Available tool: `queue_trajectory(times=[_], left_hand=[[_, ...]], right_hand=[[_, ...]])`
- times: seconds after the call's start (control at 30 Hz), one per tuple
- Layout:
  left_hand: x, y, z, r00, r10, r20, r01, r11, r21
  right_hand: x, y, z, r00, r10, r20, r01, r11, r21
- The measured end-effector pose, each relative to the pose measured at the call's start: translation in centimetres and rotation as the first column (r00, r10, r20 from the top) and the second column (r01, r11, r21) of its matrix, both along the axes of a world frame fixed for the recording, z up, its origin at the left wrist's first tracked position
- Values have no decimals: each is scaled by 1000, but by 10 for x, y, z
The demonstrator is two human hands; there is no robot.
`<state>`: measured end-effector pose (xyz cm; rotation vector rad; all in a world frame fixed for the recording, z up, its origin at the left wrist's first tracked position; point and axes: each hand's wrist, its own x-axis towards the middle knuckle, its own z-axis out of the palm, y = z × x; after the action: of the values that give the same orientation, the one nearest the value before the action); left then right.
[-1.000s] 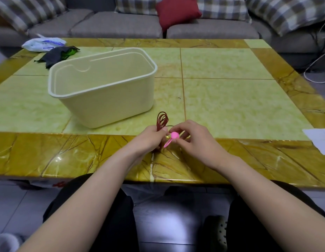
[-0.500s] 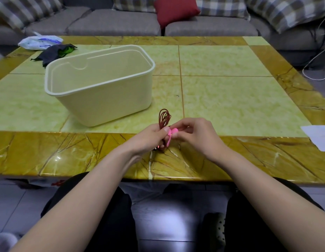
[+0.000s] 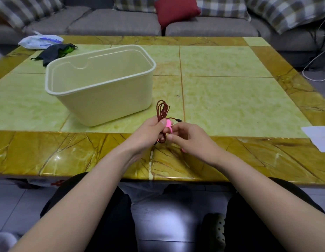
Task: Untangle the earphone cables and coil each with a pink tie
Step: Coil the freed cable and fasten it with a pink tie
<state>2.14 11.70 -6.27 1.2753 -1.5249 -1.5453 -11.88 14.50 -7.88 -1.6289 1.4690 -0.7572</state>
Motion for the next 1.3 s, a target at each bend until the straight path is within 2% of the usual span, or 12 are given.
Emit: queue_trajectory(times=[0.17, 0.27, 0.37, 0.57, 0.67, 0.73, 0.9, 1.1, 1.3], left_hand=[[1, -3, -4, 998, 36, 60, -30, 995, -95], [3, -8, -11, 958, 105, 268, -38, 969, -245], [1, -6, -14, 901, 51, 430, 76, 959, -272], [-11, 5, -23, 790, -33, 612, 277, 910, -308], [-13, 9, -24, 736, -19, 676, 354, 862, -362], [-15, 11, -24, 713, -32, 700, 393, 845, -362], [-18, 10, -29, 701, -134, 701, 422, 870, -255], [-16, 14, -31, 720, -68, 691, 415, 839, -350], [-14, 14, -29, 752, -1, 659, 340, 858, -386]], right_hand=[[3, 4, 3, 993, -2, 120, 2, 1000, 1], [4, 7, 9, 982, -29, 186, 50, 993, -109], [6, 7, 10, 981, -27, 193, 68, 976, -208], [9, 3, 0, 990, -142, -11, 135, 961, -243], [6, 3, -3, 967, -180, -178, 136, 963, -234], [3, 3, -3, 948, -182, -261, 130, 970, -205], [-1, 2, -3, 905, -167, -392, 122, 983, -137], [-3, 3, 0, 907, -156, -391, 140, 988, -71], [-3, 3, 0, 900, -124, -417, 106, 992, -66]])
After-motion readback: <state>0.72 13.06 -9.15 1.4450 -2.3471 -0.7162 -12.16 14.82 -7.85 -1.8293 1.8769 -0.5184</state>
